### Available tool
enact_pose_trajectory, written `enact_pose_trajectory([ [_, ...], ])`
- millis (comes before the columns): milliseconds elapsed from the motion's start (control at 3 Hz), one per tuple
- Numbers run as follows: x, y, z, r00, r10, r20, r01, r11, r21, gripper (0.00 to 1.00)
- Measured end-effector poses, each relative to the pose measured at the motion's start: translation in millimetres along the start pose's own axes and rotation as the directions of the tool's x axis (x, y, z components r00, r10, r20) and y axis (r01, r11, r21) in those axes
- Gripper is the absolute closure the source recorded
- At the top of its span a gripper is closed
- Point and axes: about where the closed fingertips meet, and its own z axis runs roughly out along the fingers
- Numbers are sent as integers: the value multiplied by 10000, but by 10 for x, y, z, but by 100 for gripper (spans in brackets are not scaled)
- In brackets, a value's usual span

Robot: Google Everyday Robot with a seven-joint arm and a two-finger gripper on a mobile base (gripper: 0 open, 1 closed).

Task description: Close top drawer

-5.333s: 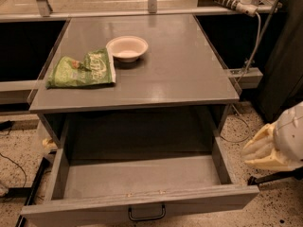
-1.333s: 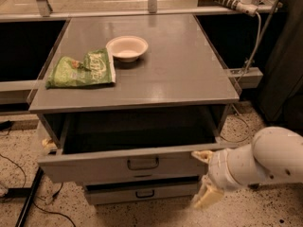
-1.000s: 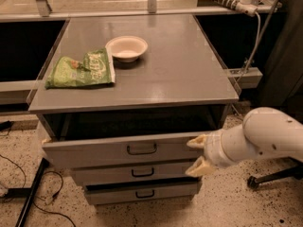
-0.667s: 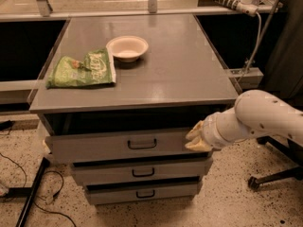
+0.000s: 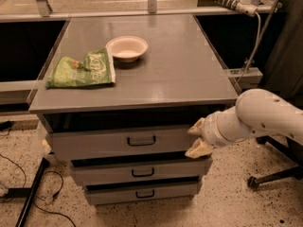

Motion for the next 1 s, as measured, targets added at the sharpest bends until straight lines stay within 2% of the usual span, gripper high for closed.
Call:
enact_pose_trajectory([
  [333,-28,393,-167,9997,-79,211,90,9985,-546,15],
  [667,-21,434,-185,9997,-66,231,80,9982,-601,0],
  [1000,-21,434,-185,9997,-66,231,80,9982,-601,0],
])
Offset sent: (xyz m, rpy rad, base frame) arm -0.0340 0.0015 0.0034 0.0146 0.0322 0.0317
